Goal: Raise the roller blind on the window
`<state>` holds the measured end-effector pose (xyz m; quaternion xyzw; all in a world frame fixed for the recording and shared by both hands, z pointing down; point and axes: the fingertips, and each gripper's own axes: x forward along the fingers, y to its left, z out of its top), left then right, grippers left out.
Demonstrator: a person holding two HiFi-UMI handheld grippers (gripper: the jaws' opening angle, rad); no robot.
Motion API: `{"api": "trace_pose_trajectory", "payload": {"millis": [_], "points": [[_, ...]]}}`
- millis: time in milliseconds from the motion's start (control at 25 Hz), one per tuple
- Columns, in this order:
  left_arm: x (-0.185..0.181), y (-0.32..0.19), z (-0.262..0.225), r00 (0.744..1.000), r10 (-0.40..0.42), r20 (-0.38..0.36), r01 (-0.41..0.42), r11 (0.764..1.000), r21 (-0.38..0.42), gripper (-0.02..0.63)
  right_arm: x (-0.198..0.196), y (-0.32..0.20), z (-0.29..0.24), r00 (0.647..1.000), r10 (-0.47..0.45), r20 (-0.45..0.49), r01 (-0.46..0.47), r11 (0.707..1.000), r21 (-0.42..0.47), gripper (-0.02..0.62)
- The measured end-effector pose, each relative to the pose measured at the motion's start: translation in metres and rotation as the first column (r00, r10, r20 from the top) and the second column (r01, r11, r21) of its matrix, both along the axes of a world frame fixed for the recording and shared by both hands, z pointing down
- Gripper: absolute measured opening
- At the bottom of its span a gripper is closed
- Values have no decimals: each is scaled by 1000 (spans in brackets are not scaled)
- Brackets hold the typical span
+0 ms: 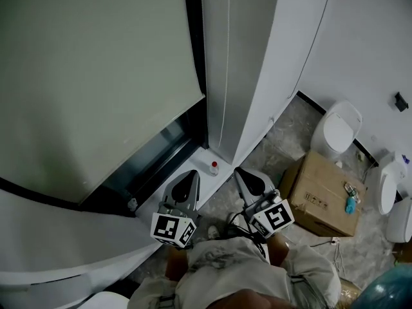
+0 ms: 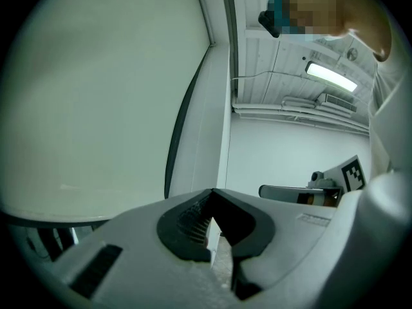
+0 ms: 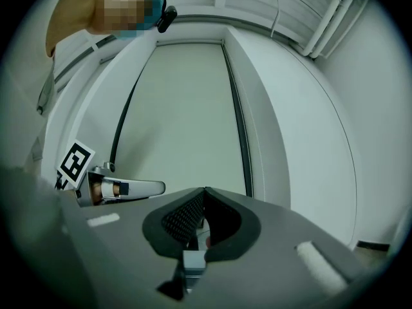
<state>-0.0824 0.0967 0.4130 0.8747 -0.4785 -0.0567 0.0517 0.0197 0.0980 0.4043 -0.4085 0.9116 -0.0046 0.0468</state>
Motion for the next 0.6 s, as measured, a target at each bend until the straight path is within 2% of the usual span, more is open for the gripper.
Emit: {"api": "trace_pose_trajectory", "payload": {"millis": [280,600], "points": [[10,-41,4,1000,-11,-1,11,1000,-3,5,10,-46,10,1000,-19,-13,19,1000,-1,11],[28,-83,-3,998,-59,-13,59,998,-12,6,24,-91,-3,997,-78,-3,78,997,23,11]]}}
